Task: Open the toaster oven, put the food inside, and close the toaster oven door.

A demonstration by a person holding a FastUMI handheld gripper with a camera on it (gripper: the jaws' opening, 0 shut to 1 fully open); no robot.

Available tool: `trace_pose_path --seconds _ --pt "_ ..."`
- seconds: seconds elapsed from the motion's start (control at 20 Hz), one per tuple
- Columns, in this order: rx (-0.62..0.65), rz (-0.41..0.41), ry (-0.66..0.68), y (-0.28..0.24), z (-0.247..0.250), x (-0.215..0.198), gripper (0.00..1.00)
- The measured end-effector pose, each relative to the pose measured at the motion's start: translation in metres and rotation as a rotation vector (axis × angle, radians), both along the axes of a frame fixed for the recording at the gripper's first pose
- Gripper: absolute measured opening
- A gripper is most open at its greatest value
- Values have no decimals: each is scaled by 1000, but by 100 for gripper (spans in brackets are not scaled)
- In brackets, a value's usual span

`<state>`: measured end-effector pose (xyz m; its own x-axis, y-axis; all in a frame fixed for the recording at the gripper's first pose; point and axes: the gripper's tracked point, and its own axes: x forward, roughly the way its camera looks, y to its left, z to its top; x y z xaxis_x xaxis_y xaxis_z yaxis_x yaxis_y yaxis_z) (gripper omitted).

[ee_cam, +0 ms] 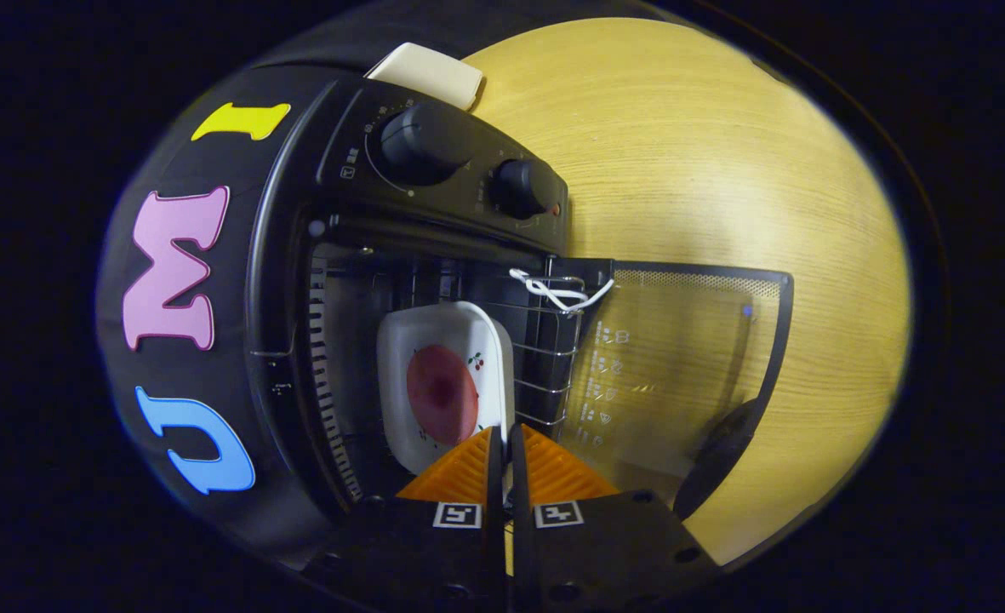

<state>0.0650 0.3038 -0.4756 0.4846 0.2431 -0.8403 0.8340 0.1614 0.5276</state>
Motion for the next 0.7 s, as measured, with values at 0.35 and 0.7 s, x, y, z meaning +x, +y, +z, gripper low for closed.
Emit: trace_pose_path --seconds 0.35,0.7 --pt "107 26 -52 5 17 -10 66" --pt "97 242 -151 -5 65 -25 99"
